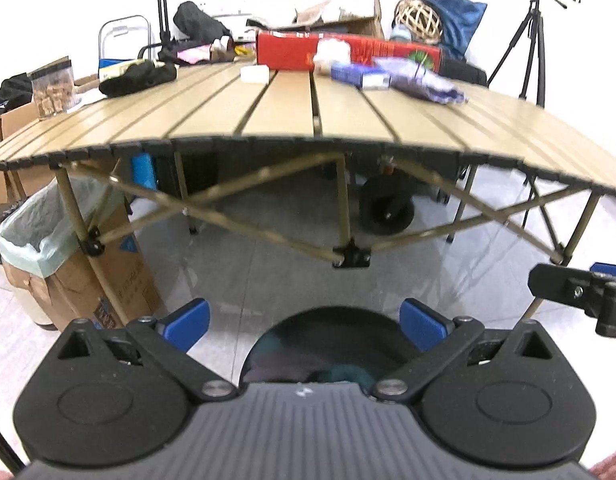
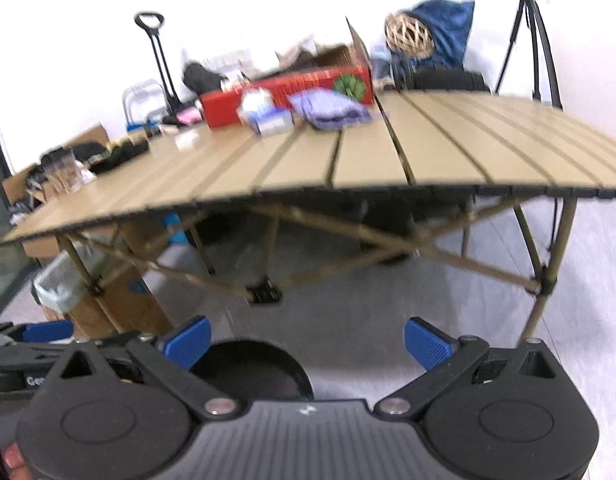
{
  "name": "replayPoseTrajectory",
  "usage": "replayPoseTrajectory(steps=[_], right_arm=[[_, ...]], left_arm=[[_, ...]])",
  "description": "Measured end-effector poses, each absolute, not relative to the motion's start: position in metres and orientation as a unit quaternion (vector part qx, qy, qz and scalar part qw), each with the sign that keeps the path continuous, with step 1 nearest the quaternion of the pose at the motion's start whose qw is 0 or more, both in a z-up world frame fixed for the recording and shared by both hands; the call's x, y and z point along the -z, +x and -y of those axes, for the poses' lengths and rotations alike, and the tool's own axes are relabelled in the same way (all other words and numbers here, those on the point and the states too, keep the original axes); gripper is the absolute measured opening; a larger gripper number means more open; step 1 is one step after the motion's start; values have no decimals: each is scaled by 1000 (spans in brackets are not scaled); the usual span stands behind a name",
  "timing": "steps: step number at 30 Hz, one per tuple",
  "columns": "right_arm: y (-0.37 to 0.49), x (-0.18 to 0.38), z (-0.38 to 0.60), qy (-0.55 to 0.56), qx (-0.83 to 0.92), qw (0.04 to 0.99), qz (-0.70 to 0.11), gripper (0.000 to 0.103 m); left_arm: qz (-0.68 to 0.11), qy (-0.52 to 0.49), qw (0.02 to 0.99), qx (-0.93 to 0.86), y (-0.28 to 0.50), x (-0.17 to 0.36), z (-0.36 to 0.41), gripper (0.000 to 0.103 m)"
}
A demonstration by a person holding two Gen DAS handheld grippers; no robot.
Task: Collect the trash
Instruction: 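Raise both open tools from the bin back toward the table, then close the right gripper on the lavender drawstring pouch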
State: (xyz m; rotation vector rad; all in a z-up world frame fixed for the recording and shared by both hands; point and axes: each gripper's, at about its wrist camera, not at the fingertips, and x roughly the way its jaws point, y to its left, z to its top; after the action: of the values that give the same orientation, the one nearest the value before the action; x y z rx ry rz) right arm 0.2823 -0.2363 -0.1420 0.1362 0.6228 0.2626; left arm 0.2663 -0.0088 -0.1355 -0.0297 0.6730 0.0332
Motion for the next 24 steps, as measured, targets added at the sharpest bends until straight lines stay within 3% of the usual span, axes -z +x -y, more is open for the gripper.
replayPoseTrajectory(steps=[14, 24], right_arm=[[300, 53, 236, 62, -153, 973, -162, 103], [367, 33, 226, 68, -141, 976, -150, 103]], left_arm=[[-228, -44, 971, -52, 276, 56, -8, 103], [-208, -52, 975, -64, 309, 36, -22, 103]])
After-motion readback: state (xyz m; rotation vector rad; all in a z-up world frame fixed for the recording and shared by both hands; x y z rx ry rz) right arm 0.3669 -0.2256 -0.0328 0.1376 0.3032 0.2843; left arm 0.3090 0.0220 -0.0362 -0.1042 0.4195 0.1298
